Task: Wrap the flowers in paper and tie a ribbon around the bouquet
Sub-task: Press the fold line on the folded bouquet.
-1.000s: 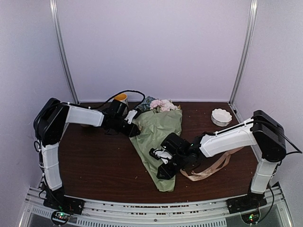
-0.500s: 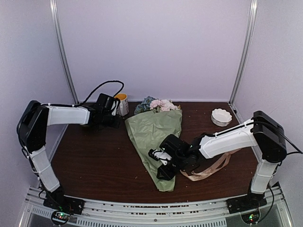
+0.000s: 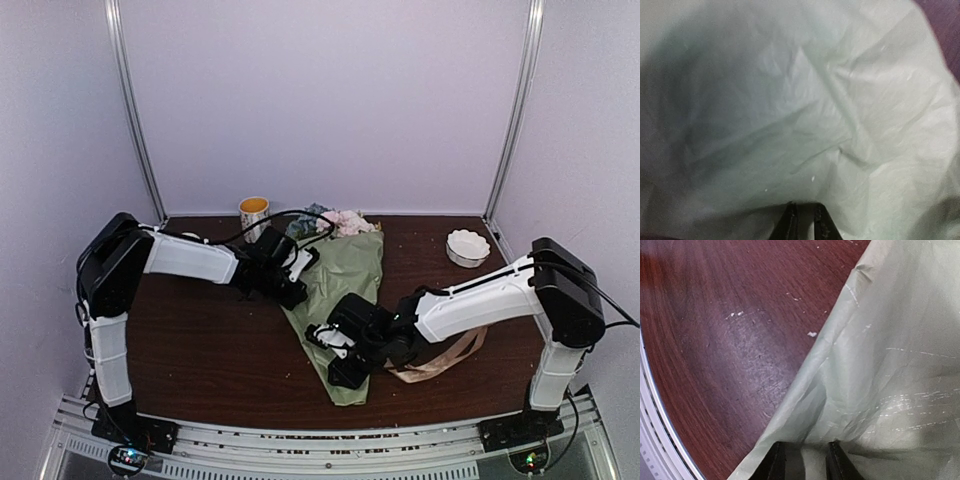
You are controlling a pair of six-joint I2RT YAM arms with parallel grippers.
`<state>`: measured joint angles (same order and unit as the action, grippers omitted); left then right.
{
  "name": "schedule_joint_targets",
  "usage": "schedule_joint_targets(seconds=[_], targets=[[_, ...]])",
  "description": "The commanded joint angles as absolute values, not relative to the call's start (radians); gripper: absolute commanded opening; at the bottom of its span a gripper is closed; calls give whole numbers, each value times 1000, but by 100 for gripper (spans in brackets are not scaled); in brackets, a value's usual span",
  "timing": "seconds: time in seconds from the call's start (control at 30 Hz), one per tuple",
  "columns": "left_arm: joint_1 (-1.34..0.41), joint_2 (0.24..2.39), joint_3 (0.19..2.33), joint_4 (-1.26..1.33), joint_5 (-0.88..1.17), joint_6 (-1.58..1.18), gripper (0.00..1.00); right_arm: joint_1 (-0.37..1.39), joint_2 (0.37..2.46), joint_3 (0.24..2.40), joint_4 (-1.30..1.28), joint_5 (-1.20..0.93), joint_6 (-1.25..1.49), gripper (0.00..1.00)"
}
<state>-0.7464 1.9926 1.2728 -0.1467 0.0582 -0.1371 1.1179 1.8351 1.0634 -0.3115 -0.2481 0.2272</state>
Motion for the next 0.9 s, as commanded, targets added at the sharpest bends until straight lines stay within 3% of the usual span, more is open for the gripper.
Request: schedule_joint_targets(seconds=[0.0, 0.4, 0.63, 0.87], targets=[[-711, 2056, 1317, -215, 103, -158, 12, 1166, 1869, 1069, -427, -231, 203, 29], [-641, 2094, 1273, -208, 151, -161, 9, 1262, 1700, 976, -565, -439, 142, 28], [-641, 2096, 1262, -200, 171, -153, 9, 1092, 1578, 1001, -433, -593, 187, 29], [-641, 2101, 1259, -209, 165, -154, 9, 907, 1789, 1152, -330, -551, 249, 28]])
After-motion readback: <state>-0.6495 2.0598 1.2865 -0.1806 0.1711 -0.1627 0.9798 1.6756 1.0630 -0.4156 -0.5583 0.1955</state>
